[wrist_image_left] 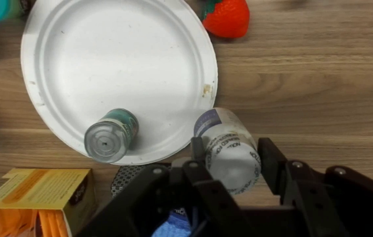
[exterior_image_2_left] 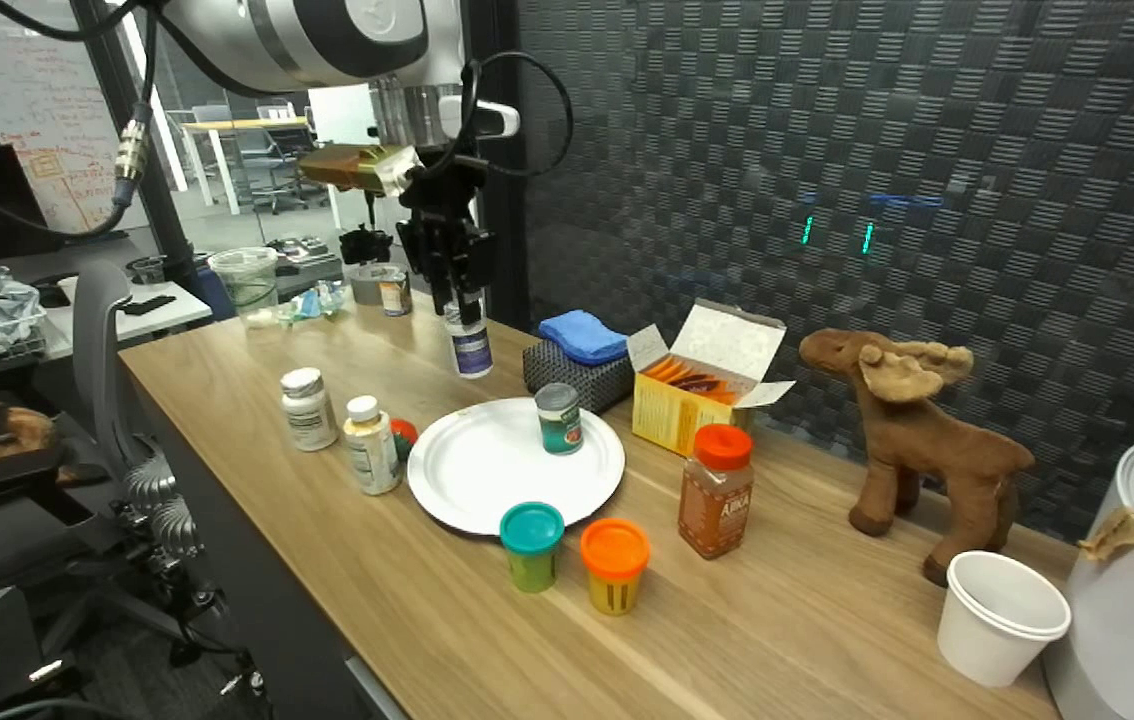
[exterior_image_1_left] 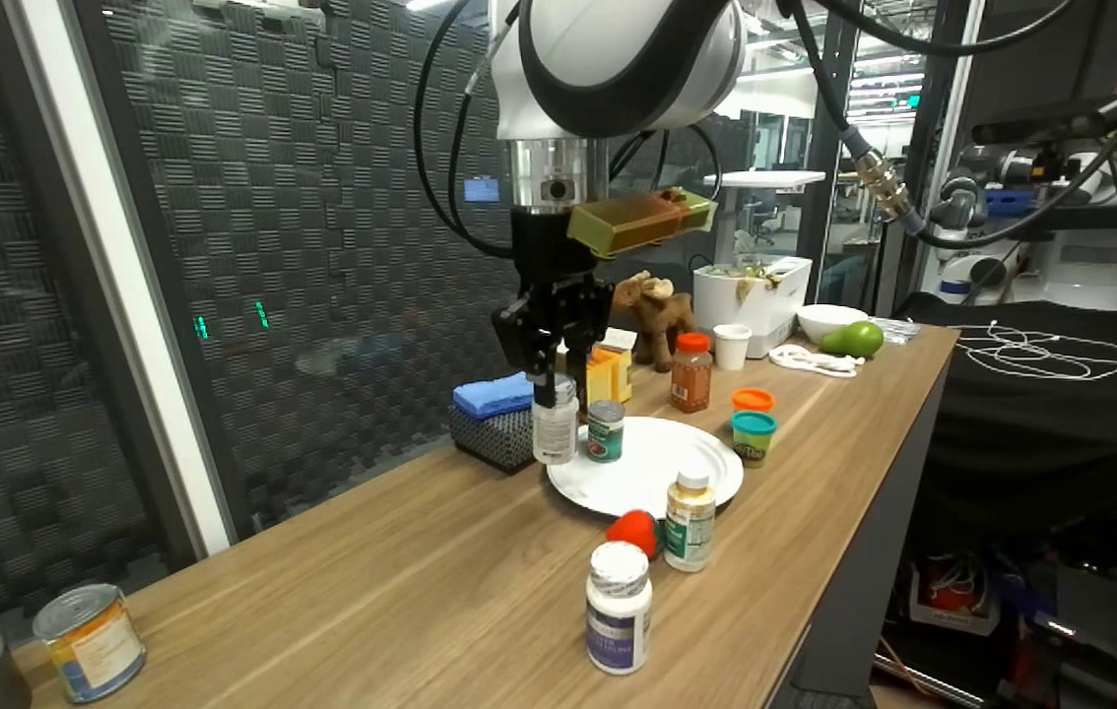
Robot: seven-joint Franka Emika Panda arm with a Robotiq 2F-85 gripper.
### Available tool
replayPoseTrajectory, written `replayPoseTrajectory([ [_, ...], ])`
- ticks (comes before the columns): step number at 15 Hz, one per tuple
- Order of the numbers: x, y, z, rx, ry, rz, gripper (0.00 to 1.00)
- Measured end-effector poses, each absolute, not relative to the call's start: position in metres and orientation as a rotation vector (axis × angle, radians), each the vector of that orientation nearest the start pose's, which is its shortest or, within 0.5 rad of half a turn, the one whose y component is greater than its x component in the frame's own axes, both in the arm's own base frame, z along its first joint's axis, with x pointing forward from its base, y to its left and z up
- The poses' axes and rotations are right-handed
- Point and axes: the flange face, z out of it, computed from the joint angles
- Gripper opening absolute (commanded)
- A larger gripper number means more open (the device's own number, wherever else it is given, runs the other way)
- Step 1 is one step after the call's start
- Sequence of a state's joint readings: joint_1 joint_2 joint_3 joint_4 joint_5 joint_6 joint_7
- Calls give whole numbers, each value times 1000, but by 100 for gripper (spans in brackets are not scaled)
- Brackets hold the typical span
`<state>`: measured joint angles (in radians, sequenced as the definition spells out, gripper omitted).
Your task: Put the bottles on the tray
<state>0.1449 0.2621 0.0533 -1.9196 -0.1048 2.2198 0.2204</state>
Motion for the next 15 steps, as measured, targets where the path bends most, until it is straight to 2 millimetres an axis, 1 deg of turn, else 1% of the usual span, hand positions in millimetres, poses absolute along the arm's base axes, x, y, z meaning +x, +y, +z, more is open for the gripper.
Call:
replayPoseTrajectory([
  [4, 608, 94, 351, -3213, -2, -59, 20],
  [7, 610, 82, 342, -3219, 29, -34, 21],
  [11, 612, 73, 331, -3222, 52, -7, 20],
  [15, 615, 67, 316, -3223, 69, 27, 20],
])
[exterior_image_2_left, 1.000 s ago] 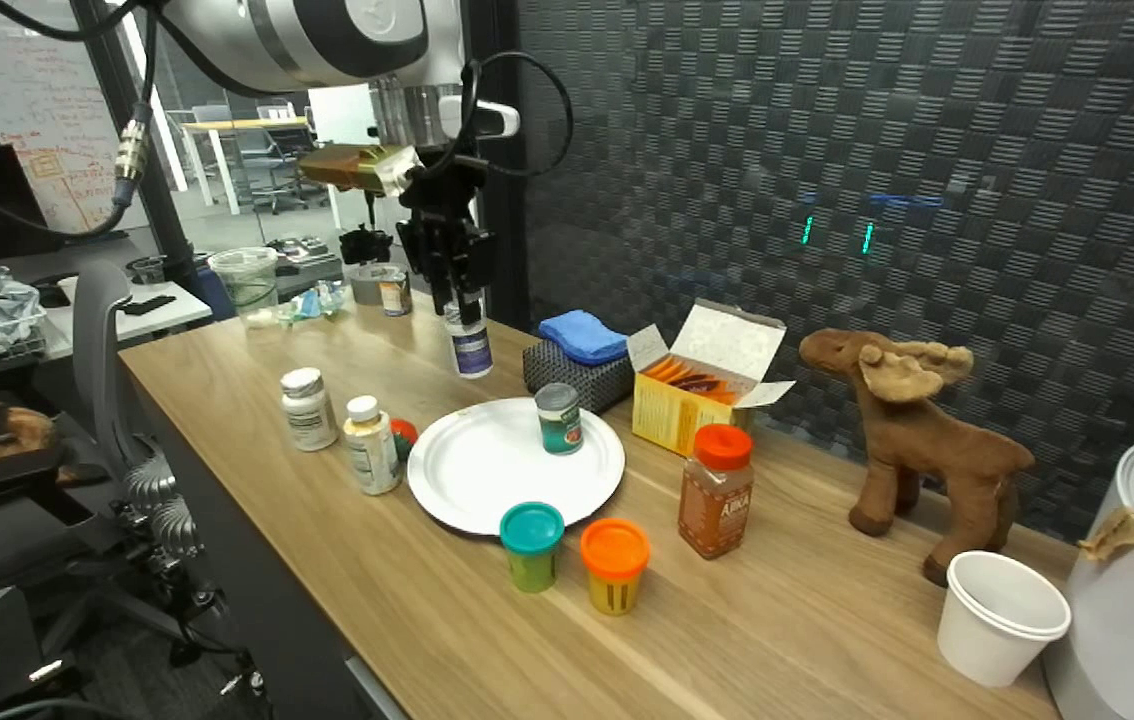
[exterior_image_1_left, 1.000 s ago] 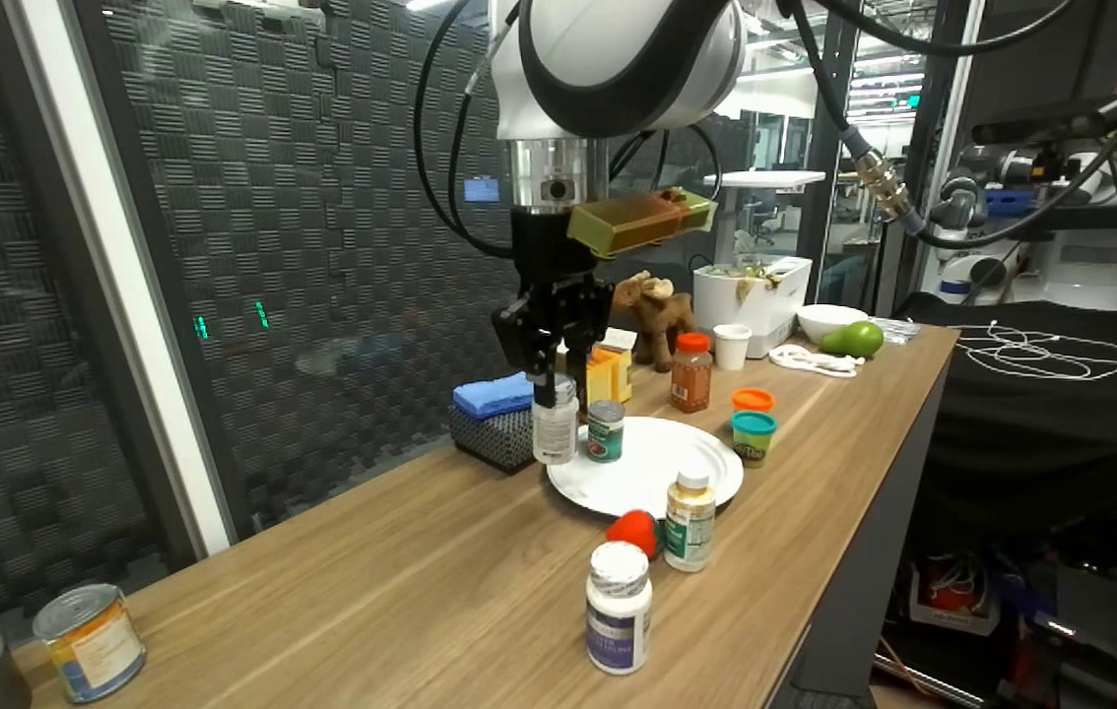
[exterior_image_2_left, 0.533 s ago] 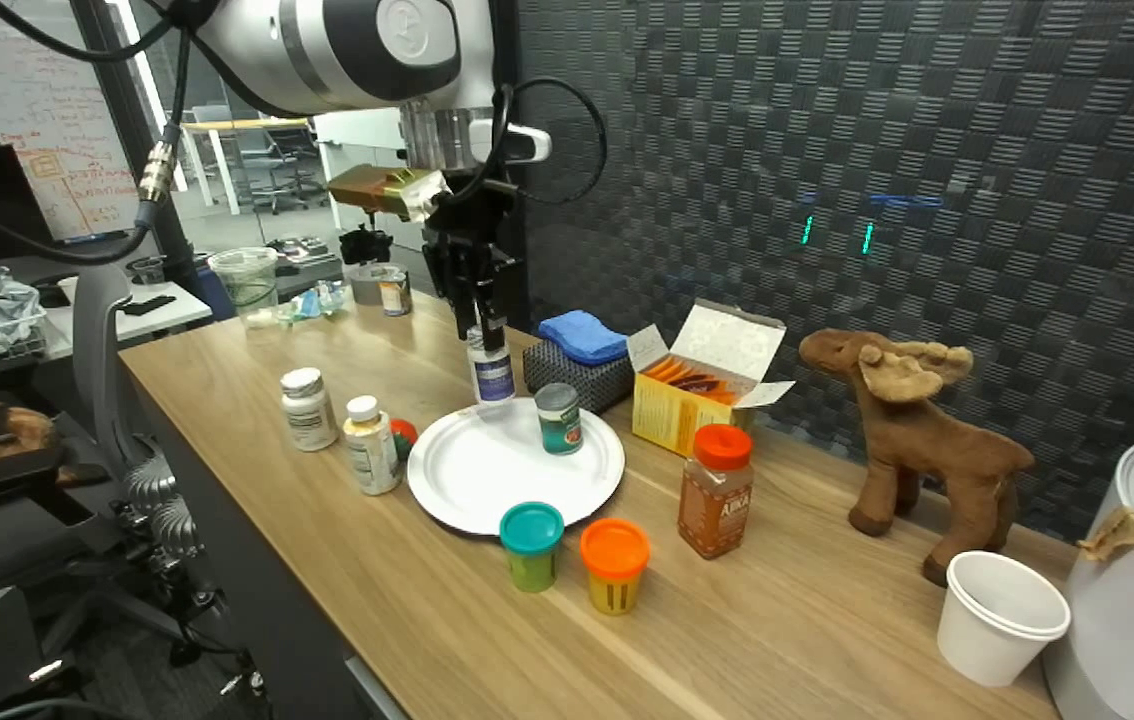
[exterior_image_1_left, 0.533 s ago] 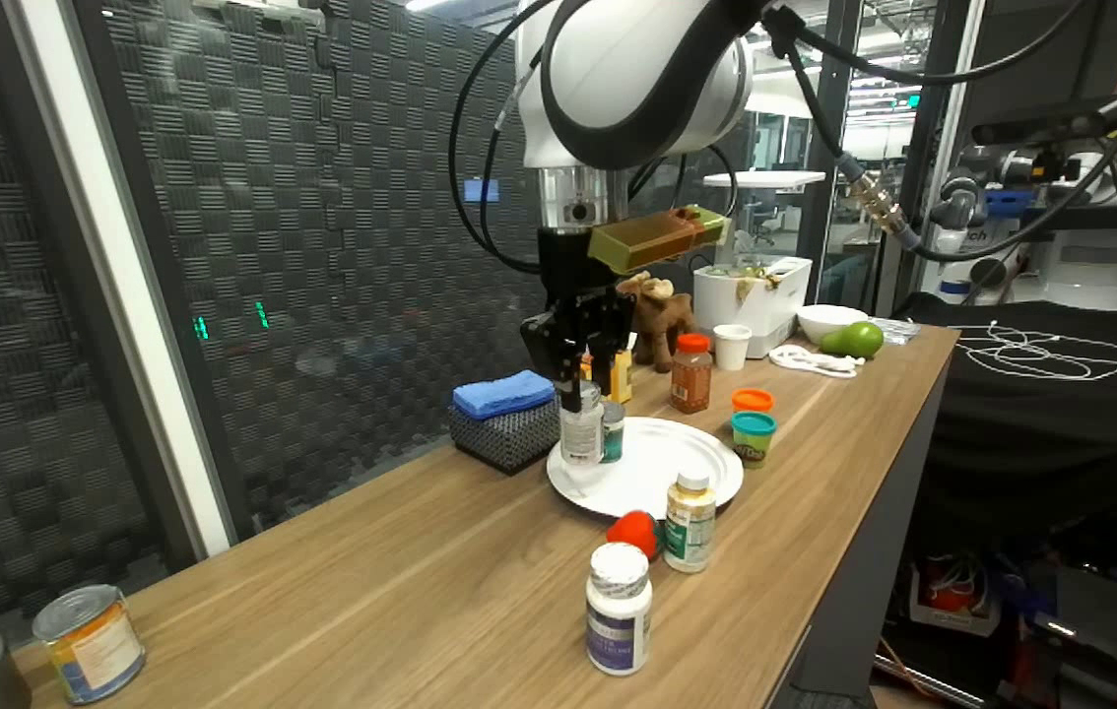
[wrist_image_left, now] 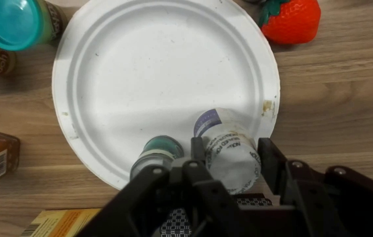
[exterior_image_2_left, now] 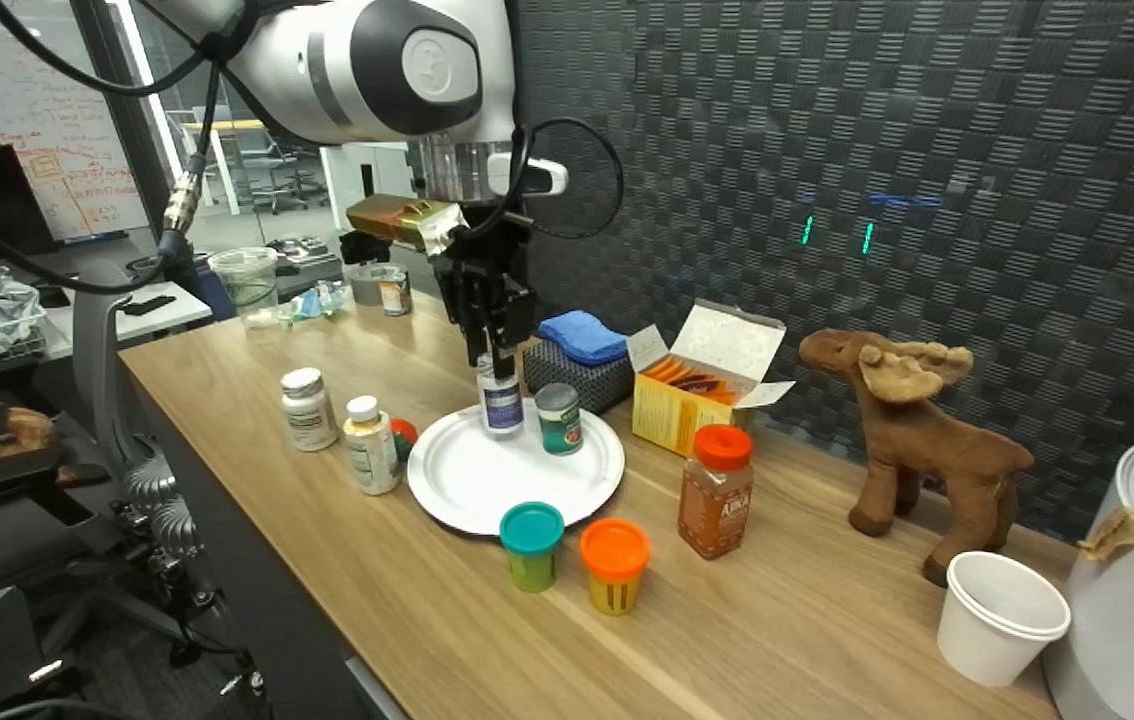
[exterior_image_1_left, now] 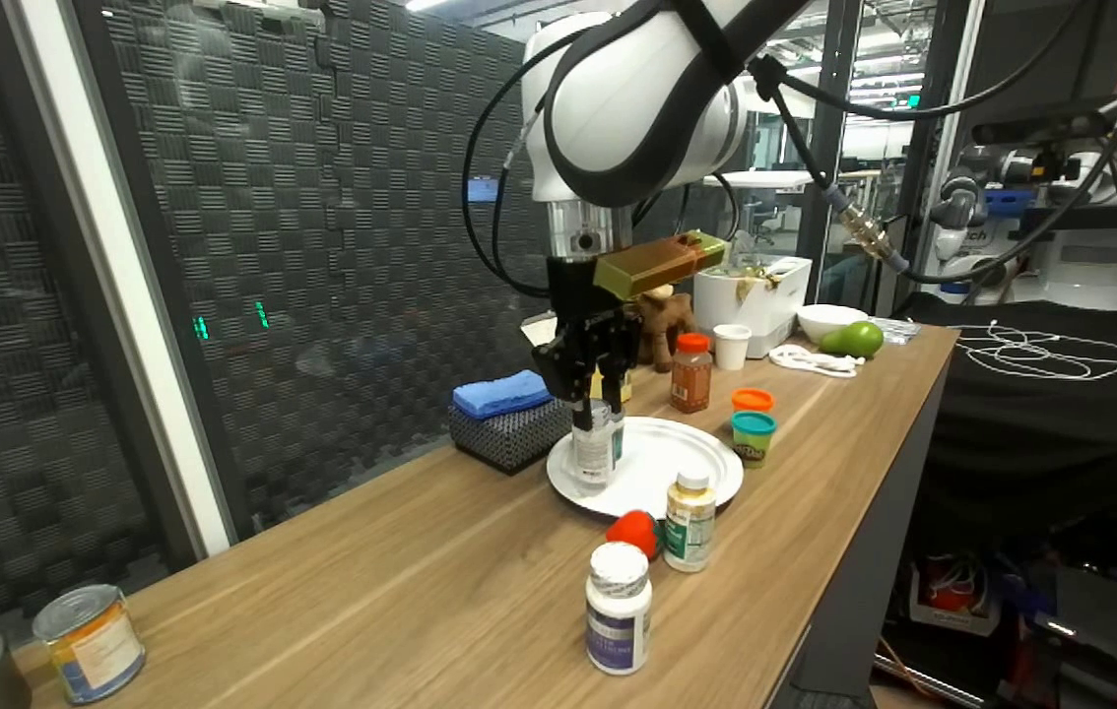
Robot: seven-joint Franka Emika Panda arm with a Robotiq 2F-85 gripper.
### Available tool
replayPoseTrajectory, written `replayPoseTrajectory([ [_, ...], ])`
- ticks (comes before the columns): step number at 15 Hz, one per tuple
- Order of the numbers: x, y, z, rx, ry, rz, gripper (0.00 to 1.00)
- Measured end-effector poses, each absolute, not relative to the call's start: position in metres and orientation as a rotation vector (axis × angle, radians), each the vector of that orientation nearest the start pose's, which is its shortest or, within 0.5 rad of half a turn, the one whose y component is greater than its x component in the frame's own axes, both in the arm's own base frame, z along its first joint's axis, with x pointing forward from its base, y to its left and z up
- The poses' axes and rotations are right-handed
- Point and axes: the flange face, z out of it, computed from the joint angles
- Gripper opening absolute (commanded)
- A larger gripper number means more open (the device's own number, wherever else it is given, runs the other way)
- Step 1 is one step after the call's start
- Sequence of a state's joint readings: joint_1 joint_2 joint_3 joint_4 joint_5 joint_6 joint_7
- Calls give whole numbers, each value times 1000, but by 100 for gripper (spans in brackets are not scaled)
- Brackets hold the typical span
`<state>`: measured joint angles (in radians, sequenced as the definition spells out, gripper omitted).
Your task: Put the bottles on the tray
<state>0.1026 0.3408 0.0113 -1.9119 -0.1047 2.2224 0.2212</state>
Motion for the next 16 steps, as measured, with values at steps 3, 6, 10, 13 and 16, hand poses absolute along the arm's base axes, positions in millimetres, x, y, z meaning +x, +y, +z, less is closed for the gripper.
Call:
replayPoseTrajectory([
  [3, 621, 61, 305, -3212, 96, 44, 20],
  [6, 631, 57, 303, -3193, 131, 26, 20],
  [10, 640, 53, 309, -3175, 160, -7, 24],
  [13, 640, 54, 304, -3177, 141, 10, 21],
  [16, 639, 56, 301, -3179, 108, 25, 70],
])
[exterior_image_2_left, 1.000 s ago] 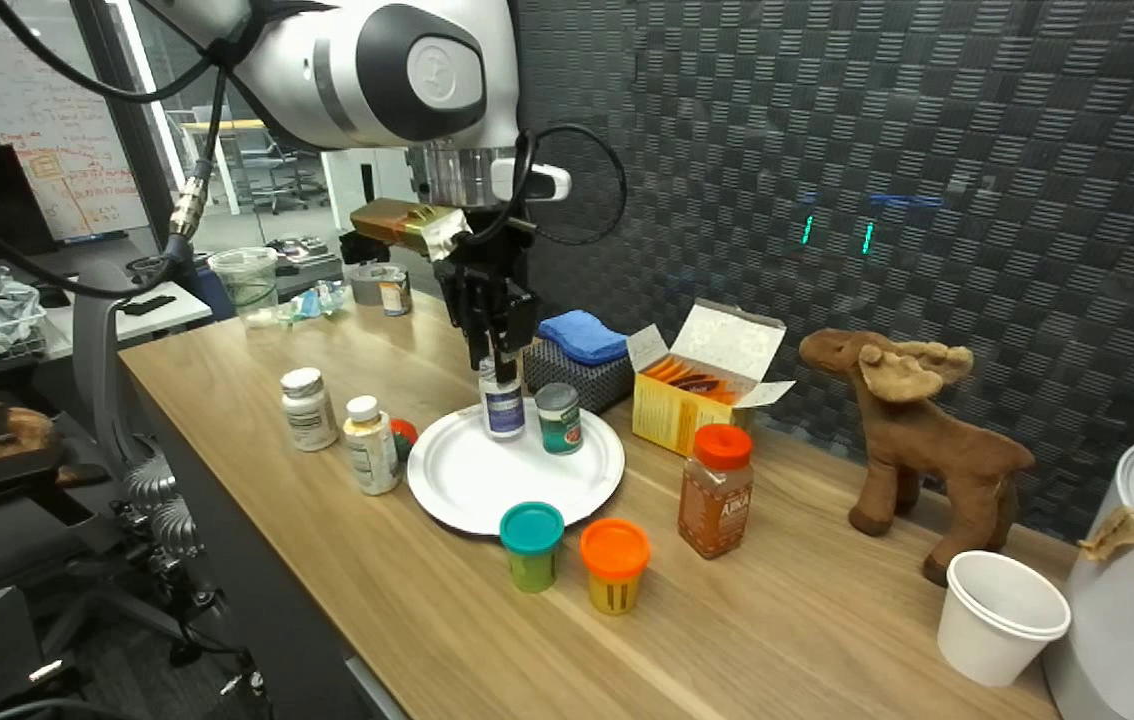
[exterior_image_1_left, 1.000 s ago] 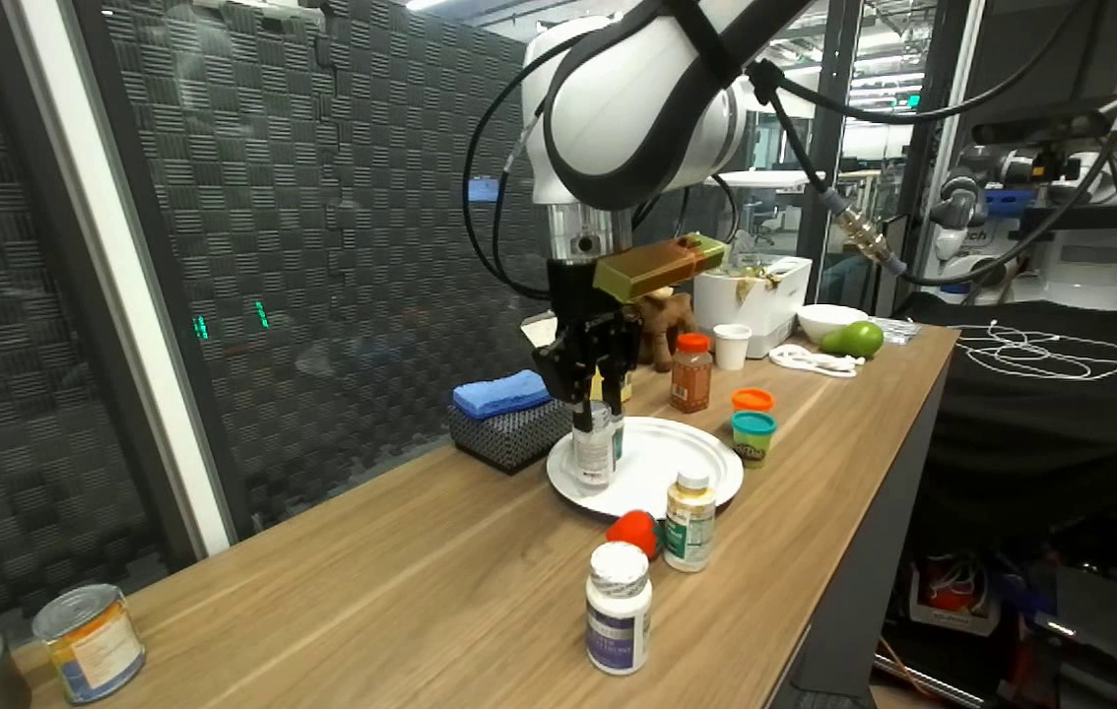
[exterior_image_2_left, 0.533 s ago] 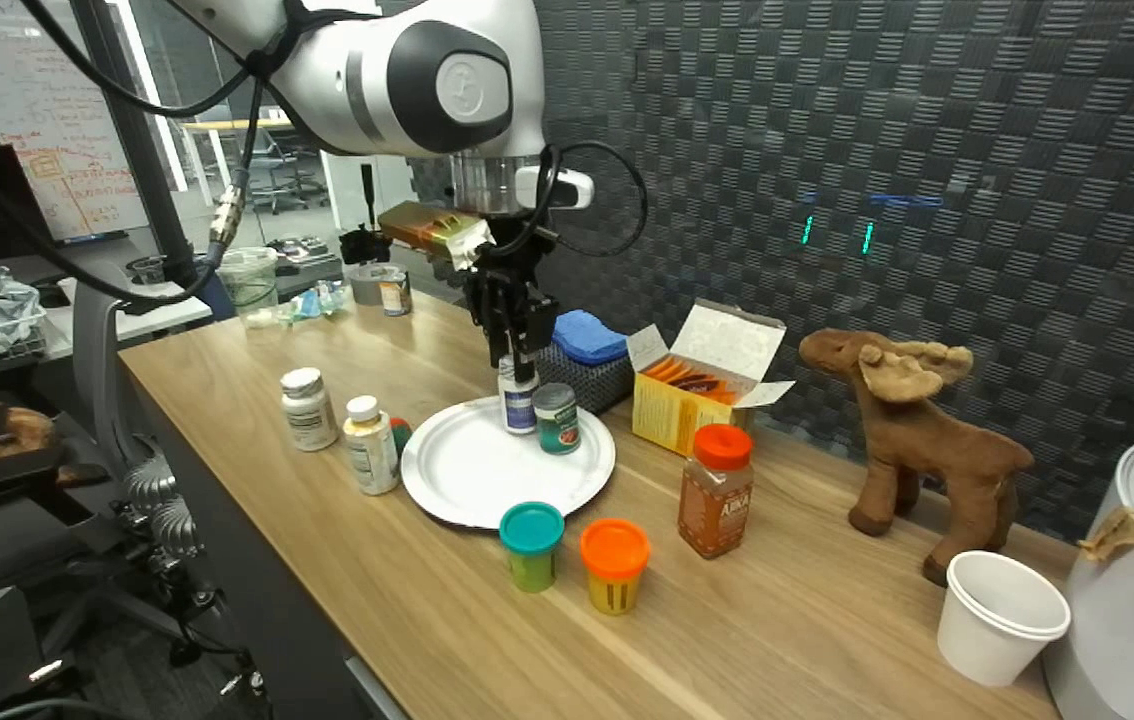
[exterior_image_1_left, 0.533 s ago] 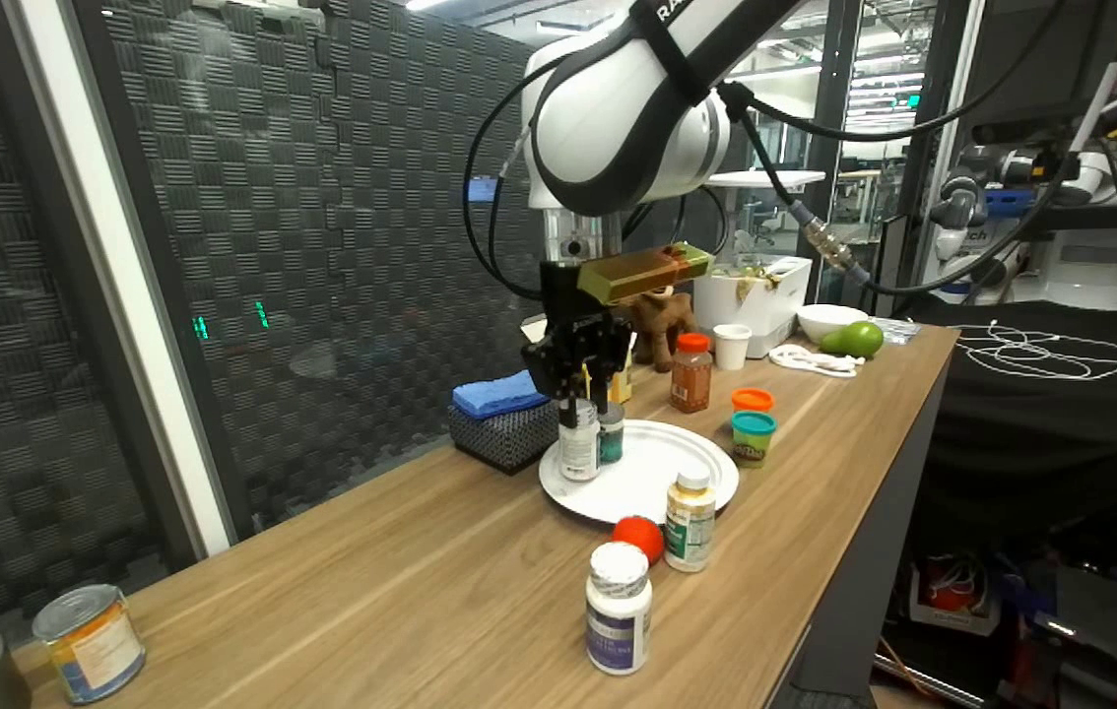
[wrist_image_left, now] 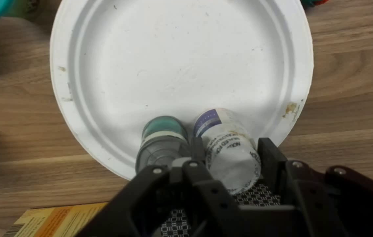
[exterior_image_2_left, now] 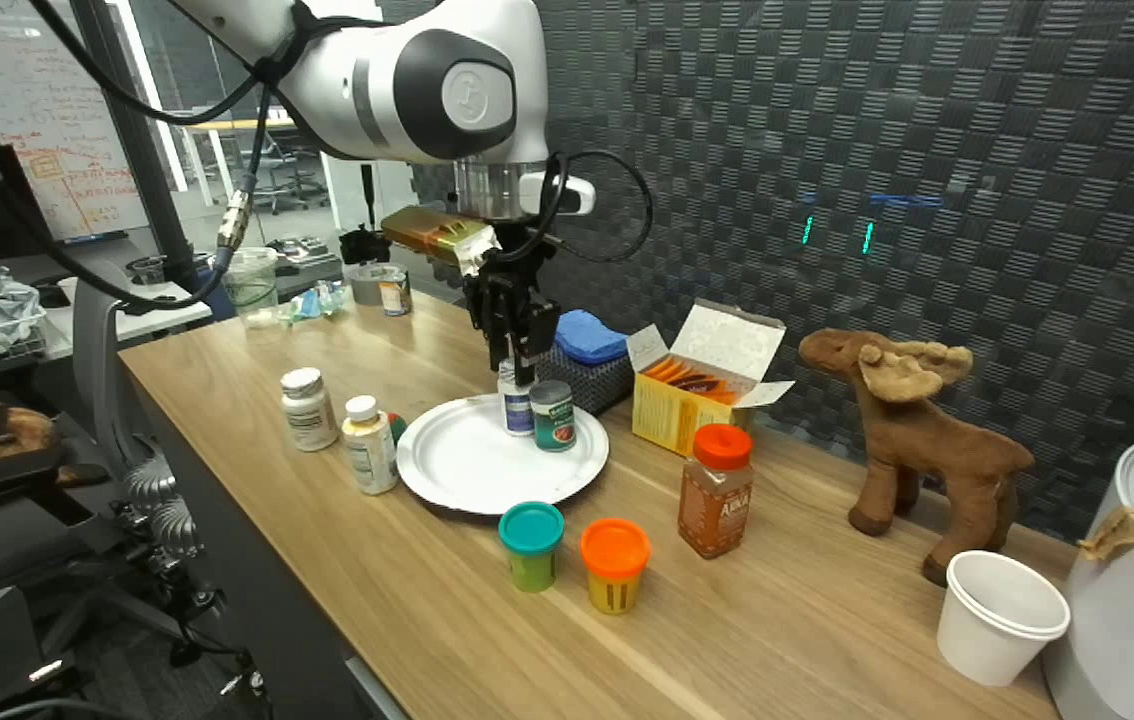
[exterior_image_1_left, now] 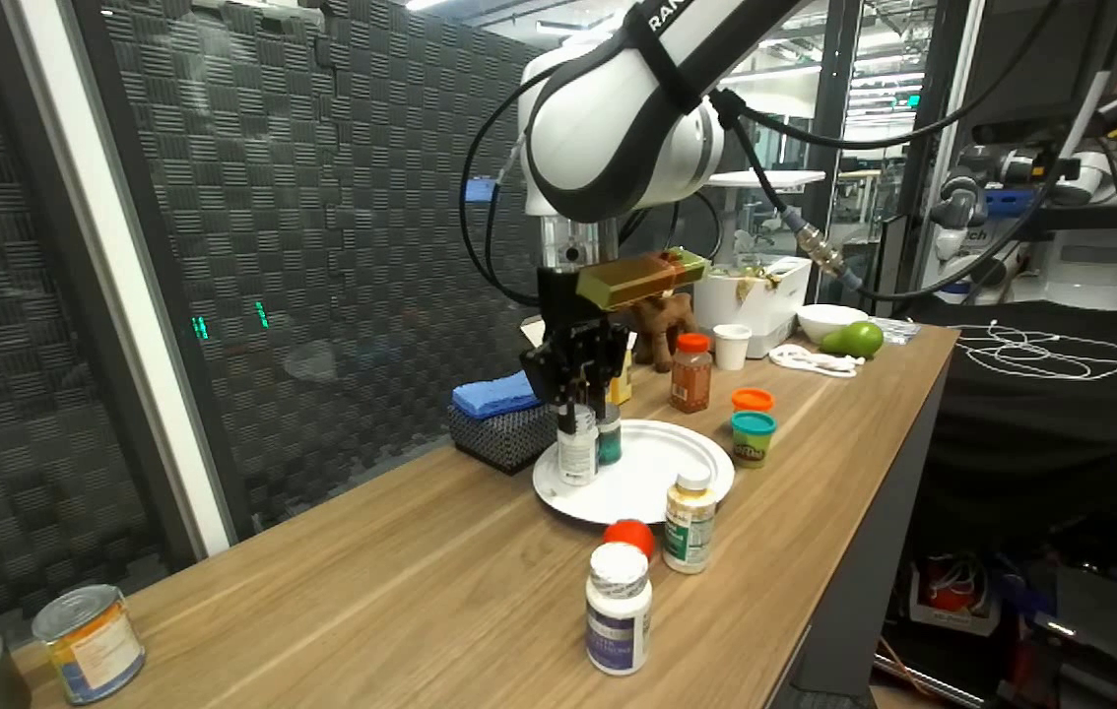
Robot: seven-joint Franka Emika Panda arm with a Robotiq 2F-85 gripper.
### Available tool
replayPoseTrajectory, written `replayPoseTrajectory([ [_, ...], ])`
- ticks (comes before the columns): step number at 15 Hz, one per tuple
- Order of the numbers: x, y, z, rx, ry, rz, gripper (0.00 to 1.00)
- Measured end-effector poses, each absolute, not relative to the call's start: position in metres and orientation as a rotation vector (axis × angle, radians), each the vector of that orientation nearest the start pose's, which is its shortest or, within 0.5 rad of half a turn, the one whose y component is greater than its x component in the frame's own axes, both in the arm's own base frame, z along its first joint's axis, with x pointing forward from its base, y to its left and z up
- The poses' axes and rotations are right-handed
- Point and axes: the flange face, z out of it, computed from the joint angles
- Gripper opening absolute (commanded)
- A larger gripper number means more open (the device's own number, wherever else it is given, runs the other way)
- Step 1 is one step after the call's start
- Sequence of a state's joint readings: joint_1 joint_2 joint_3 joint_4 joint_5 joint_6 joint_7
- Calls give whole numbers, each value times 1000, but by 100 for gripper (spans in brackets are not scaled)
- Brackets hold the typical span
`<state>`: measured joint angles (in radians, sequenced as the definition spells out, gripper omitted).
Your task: Put the bottles on the tray
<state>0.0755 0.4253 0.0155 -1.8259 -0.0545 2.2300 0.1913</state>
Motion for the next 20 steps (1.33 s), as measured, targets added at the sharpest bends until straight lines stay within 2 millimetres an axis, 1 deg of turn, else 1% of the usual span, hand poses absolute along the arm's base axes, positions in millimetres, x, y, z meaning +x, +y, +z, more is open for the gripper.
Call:
replayPoseTrajectory([
  [1, 639, 57, 300, -3179, 96, 29, 71],
  [2, 639, 58, 300, -3181, 85, 31, 77],
  [4, 638, 62, 299, -3186, 65, 34, 93],
  [5, 638, 64, 300, -3189, 55, 31, 99],
  [8, 636, 69, 310, -3191, 42, 25, 100],
  [11, 626, 71, 333, -3188, 40, 1, 100],
  [13, 611, 73, 350, -3178, 41, -13, 99],
  [15, 590, 75, 362, -3165, 47, -14, 100],
  [17, 567, 75, 367, -3148, 63, 7, 100],
  [20, 532, 75, 364, -3132, 76, 46, 100],
])
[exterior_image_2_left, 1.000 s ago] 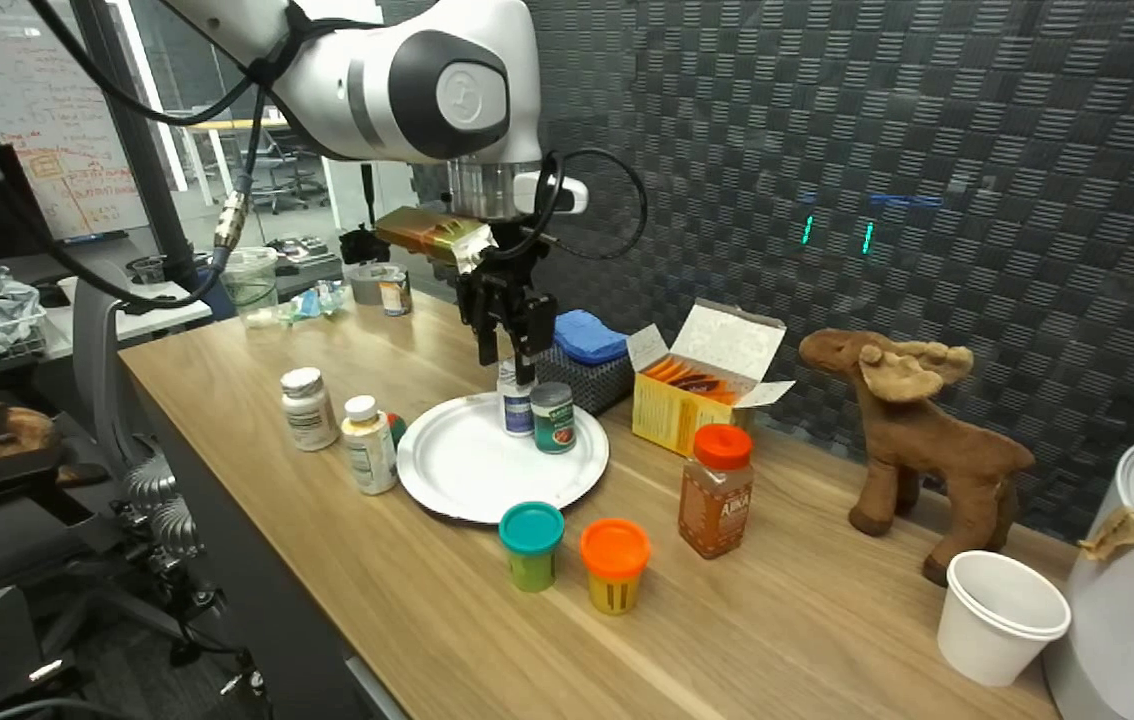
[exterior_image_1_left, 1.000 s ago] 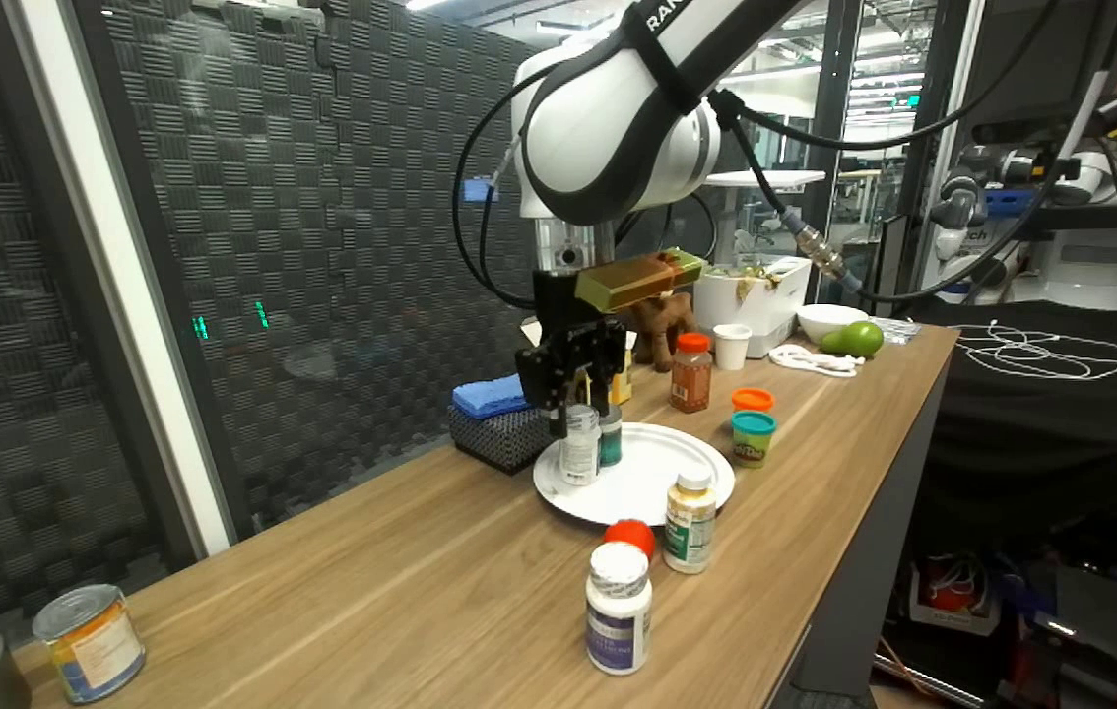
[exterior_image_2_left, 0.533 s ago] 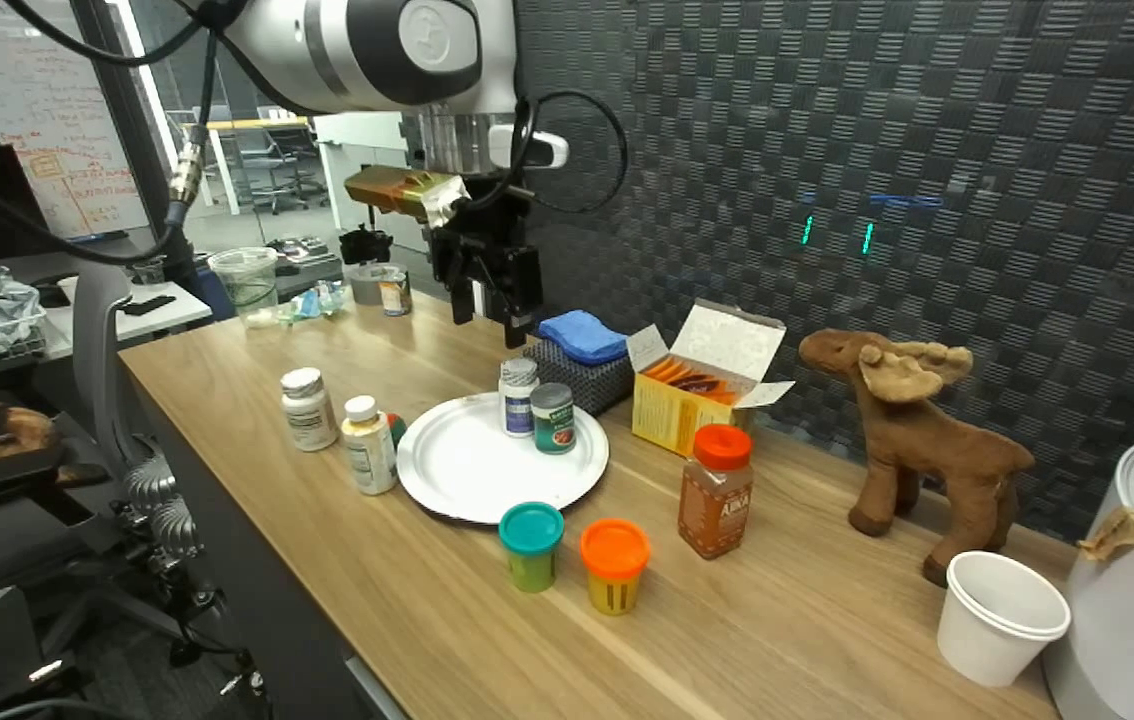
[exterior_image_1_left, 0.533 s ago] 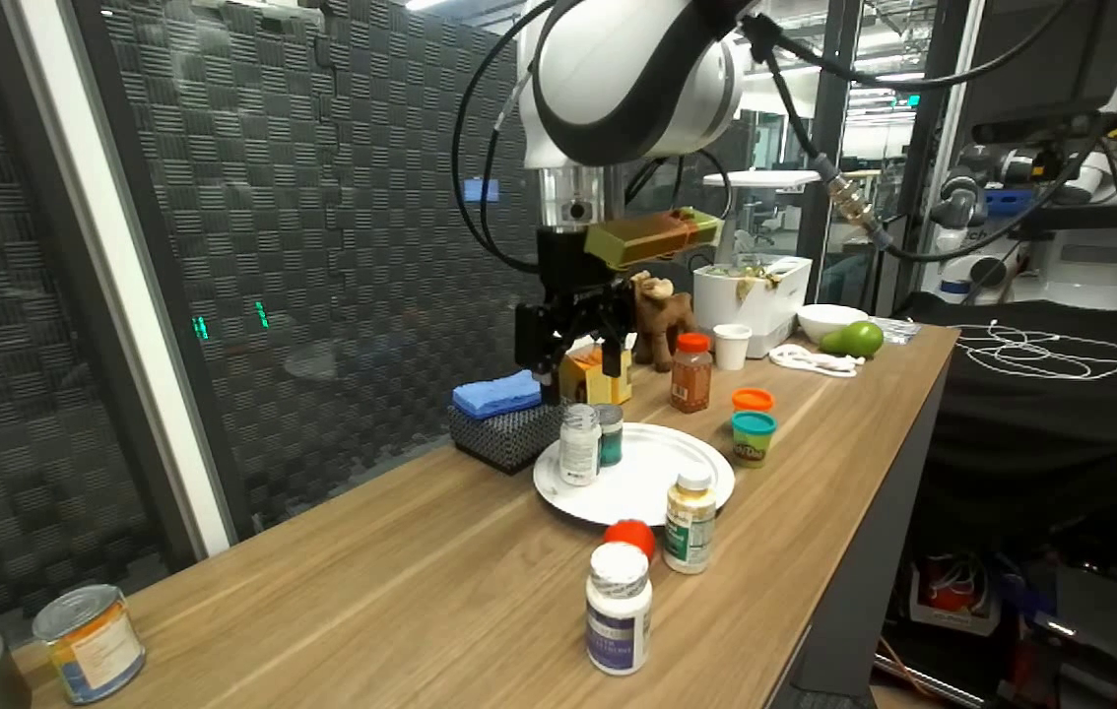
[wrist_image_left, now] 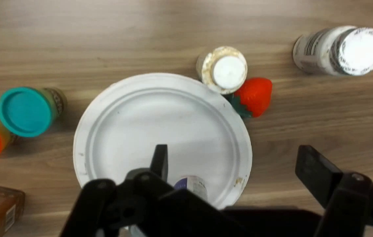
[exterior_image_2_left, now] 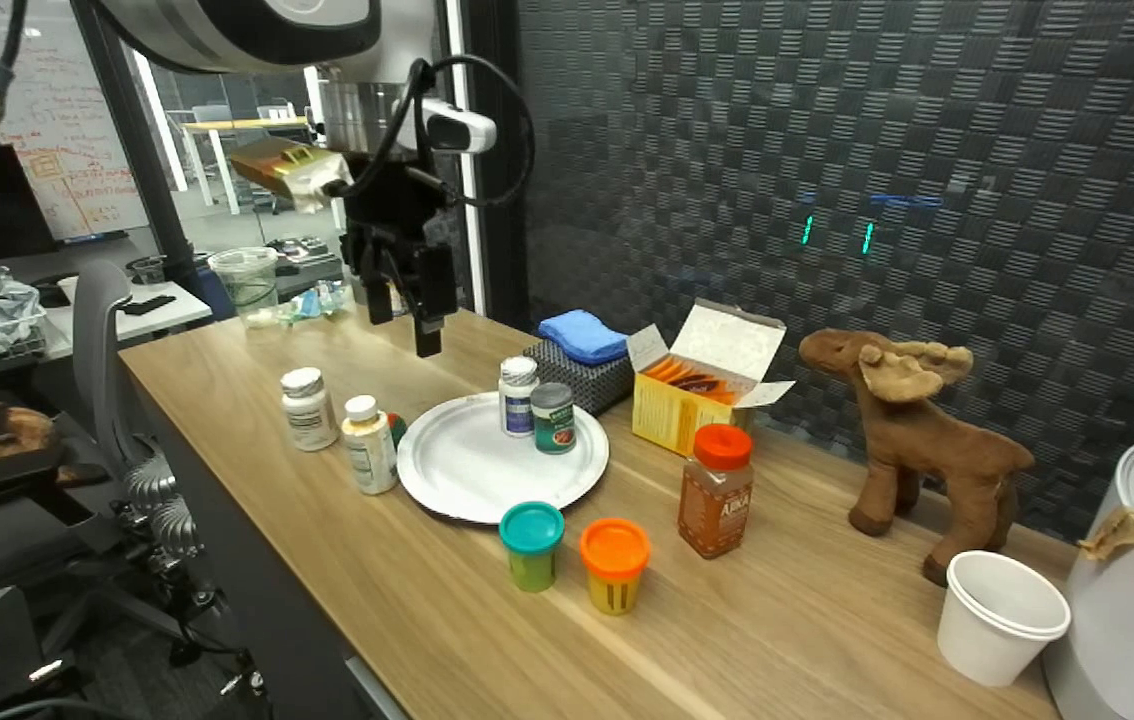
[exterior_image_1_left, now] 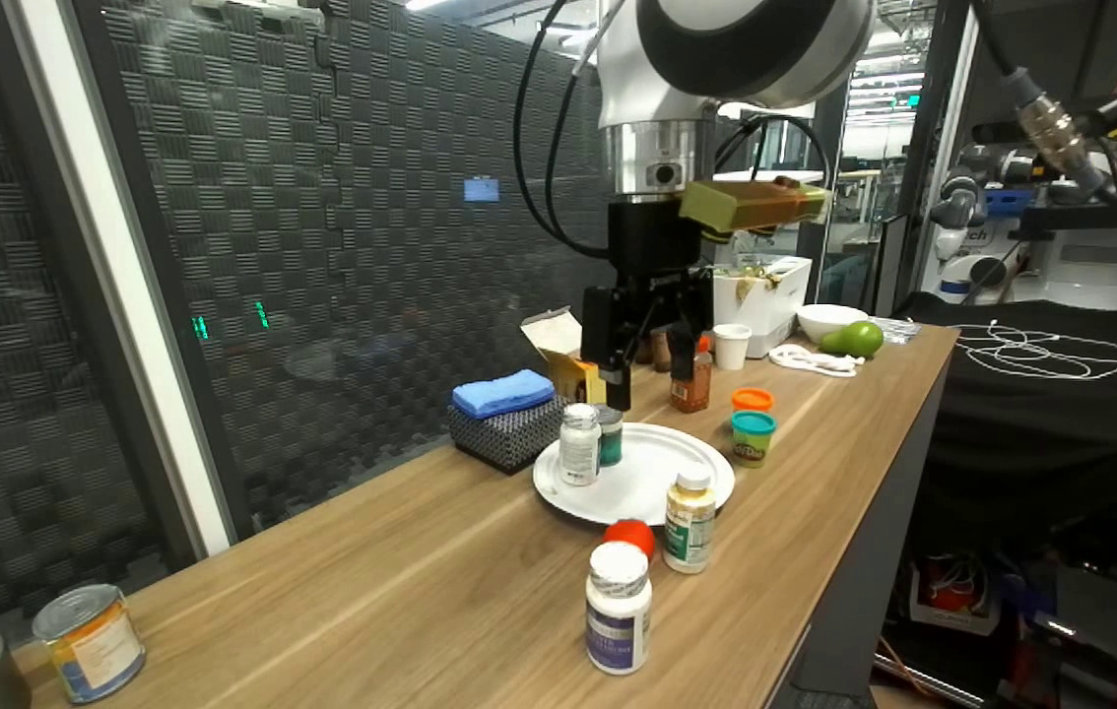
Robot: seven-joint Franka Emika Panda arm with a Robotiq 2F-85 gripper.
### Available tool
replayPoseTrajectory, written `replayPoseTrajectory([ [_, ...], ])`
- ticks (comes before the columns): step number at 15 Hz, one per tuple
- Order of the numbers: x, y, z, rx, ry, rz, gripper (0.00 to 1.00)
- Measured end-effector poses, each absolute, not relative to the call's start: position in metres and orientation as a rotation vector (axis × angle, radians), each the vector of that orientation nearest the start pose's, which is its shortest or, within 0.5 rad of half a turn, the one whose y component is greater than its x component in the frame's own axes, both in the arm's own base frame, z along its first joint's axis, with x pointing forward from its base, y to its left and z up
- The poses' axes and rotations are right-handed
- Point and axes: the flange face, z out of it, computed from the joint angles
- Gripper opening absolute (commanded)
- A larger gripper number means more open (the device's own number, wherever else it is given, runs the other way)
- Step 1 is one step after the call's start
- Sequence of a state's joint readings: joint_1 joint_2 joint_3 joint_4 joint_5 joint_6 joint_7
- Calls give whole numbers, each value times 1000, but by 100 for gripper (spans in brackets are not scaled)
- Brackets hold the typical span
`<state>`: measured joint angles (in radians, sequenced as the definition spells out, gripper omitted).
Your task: Put the bottles on the tray
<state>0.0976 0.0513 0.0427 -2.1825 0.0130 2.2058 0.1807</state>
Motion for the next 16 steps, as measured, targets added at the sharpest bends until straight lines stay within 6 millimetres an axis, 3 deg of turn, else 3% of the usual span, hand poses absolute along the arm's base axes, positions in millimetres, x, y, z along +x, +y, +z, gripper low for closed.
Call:
replayPoseTrajectory([
  [4, 501, 78, 344, -3138, 47, 103, 100],
  [10, 491, 83, 328, -3150, -29, 124, 100],
  [11, 492, 83, 327, -3152, -36, 122, 97],
  [13, 492, 83, 325, -3157, -54, 124, 72],
  [14, 492, 83, 324, -3157, -62, 127, 70],
  [16, 492, 82, 320, -3156, -77, 139, 55],
])
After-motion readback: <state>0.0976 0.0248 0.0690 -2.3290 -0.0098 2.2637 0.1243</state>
